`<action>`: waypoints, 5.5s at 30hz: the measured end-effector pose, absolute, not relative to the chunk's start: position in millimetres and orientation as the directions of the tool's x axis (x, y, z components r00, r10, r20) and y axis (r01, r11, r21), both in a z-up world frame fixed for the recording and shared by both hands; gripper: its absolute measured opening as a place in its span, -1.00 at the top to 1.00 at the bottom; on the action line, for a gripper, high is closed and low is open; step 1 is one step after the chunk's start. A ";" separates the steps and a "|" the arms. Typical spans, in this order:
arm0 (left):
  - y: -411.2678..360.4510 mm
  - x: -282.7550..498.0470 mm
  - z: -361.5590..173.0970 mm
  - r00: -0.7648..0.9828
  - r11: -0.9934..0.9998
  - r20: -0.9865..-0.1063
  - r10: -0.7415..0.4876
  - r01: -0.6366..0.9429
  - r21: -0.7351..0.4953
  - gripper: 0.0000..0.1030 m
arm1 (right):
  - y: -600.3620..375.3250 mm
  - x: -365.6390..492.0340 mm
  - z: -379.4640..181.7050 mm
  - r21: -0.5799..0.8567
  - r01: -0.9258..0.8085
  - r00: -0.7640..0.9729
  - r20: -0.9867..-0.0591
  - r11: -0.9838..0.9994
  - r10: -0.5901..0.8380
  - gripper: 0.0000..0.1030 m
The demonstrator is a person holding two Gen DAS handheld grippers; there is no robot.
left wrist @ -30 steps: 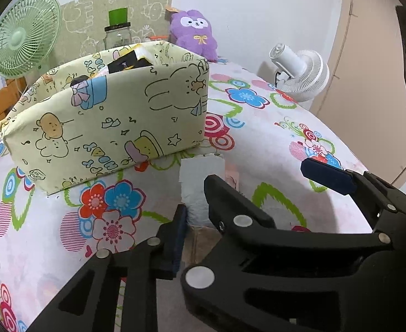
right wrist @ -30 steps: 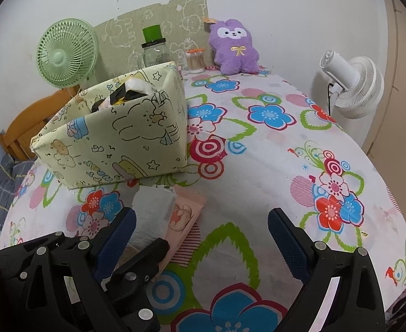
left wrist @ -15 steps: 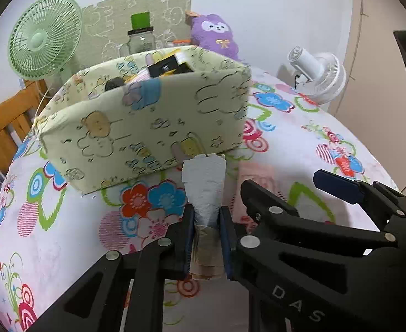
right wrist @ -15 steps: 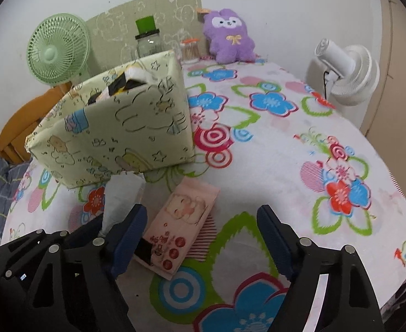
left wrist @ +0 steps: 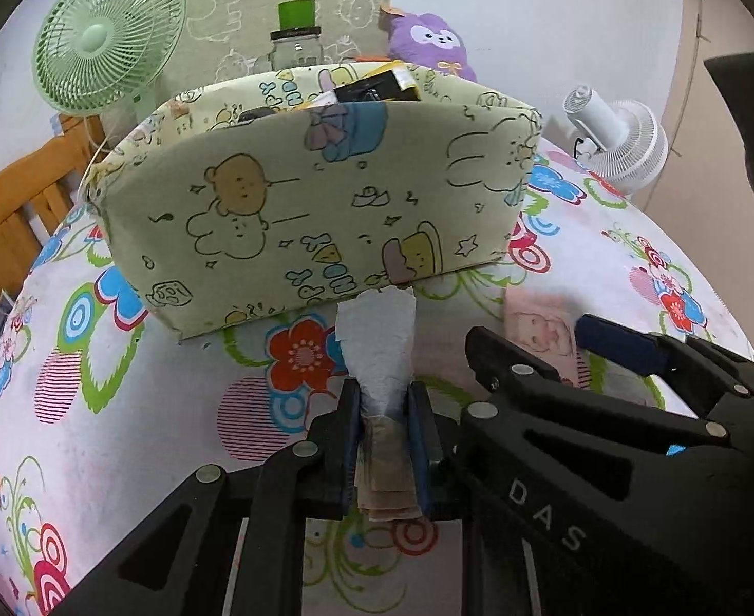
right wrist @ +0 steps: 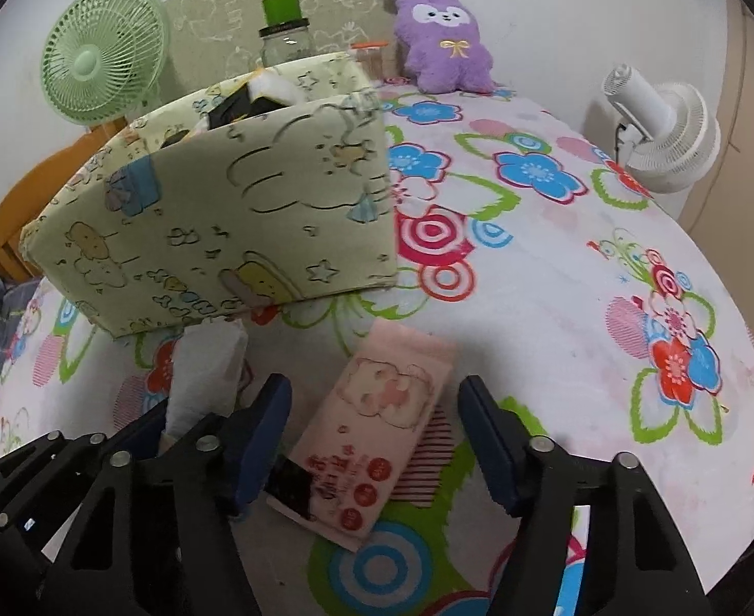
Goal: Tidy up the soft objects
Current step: 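Lift the white roll with the left gripper while right gripper grasps pink wipes pack, then carry the white roll with the left gripper while right gripper carries wipes over the box, then lower the roll into the box with the left gripper while right gripper lowers wipes in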
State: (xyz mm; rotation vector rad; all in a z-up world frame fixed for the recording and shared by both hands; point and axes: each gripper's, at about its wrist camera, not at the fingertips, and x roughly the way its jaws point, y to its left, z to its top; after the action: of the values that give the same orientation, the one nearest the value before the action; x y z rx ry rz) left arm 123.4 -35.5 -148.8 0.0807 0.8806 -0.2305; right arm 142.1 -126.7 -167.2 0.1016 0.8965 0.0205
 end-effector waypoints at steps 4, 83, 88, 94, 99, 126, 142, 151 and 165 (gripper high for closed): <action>-34.3 124.5 -149.1 0.609 0.971 -0.774 -0.174 0.235 -0.034 0.67 | -116.0 144.0 -166.2 0.117 -0.031 0.616 -0.780 0.993 0.111 0.17; -24.4 43.2 9.5 0.899 0.991 -0.425 -0.108 0.134 0.031 0.68 | -113.5 52.2 9.2 0.125 -0.087 0.888 -0.440 0.988 0.134 0.23; -22.1 54.5 10.1 0.901 0.992 -0.423 -0.097 0.120 0.029 0.68 | -110.6 67.3 10.7 0.122 -0.090 0.888 -0.440 0.988 0.135 0.23; -19.0 70.9 10.5 0.901 0.994 -0.426 -0.086 0.106 0.023 0.68 | -107.5 86.5 10.7 0.119 -0.097 0.886 -0.443 0.988 0.140 0.23; -14.7 85.3 10.3 0.902 0.996 -0.426 -0.073 0.090 0.019 0.68 | -104.1 101.3 9.7 0.119 -0.105 0.884 -0.443 0.987 0.147 0.23; -4.9 165.0 -18.8 0.886 0.999 -0.462 -0.032 0.041 0.010 0.66 | -94.0 189.9 -21.8 0.122 -0.124 0.858 -0.486 0.985 0.168 0.23; 3.0 198.3 -51.3 0.826 0.999 -0.562 0.032 -0.022 0.025 0.27 | -88.3 224.1 -60.1 0.150 -0.134 0.813 -0.548 0.979 0.196 0.23; 7.6 208.6 -57.9 0.794 1.000 -0.607 -0.016 0.012 -0.010 0.05 | -80.3 236.5 -65.1 0.145 -0.154 0.807 -0.553 0.977 0.209 0.23; 10.5 210.5 -65.1 0.787 1.000 -0.617 0.001 0.007 0.011 -0.52 | -70.1 251.3 -81.2 0.188 -0.207 0.750 -0.599 0.960 0.279 0.15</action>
State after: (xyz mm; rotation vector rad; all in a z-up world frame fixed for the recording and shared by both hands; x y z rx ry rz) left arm 210.5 10.5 -65.1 0.0125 0.6649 -0.0033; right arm 251.3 -70.1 -81.2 0.1121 0.6717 0.2662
